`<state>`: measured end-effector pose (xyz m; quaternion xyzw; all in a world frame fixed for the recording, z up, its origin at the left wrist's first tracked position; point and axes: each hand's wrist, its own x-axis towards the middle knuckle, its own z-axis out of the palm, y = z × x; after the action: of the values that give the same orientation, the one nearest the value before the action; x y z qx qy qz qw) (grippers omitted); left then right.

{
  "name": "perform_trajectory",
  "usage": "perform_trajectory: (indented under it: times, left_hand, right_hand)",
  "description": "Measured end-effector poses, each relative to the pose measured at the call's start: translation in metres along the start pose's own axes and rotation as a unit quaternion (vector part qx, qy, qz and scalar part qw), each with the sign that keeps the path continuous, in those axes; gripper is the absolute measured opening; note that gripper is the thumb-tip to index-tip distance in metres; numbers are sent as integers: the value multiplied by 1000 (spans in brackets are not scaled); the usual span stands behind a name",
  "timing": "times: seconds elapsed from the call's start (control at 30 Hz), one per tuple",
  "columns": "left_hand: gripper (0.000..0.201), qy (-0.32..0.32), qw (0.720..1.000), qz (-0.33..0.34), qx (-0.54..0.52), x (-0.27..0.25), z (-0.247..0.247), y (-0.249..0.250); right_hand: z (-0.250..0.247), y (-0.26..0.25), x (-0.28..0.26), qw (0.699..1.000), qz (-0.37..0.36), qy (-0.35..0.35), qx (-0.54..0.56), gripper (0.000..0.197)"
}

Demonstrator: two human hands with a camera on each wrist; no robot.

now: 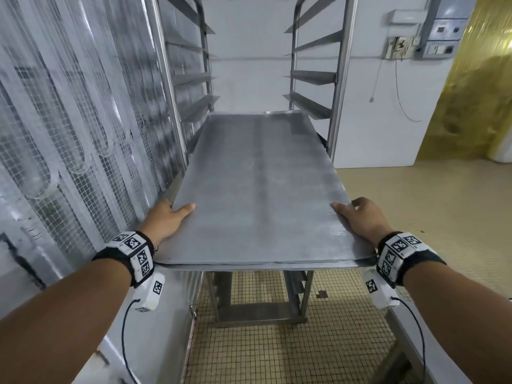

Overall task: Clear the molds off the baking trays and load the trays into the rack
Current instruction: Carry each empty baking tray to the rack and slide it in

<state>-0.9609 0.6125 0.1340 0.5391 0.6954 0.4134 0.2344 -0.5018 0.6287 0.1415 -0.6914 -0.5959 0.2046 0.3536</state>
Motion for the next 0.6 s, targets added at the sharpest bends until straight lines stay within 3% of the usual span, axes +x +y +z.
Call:
perform_trajectory:
  times: [0.17,0.37,0.6]
  left_hand:
    - [21,-7,1000,16,-19,18,6,19]
    - [30,-27,999,-2,-43,46,-1,22]
    - [18,-14,1000,1,-22,35,-16,43]
  right_hand:
    - [6,-3,39,1000,-2,-3,-4,50]
    - [7,-16,69,1000,0,-13,-9,58]
    - [-15,-28,65,998,-34,-25,46,73]
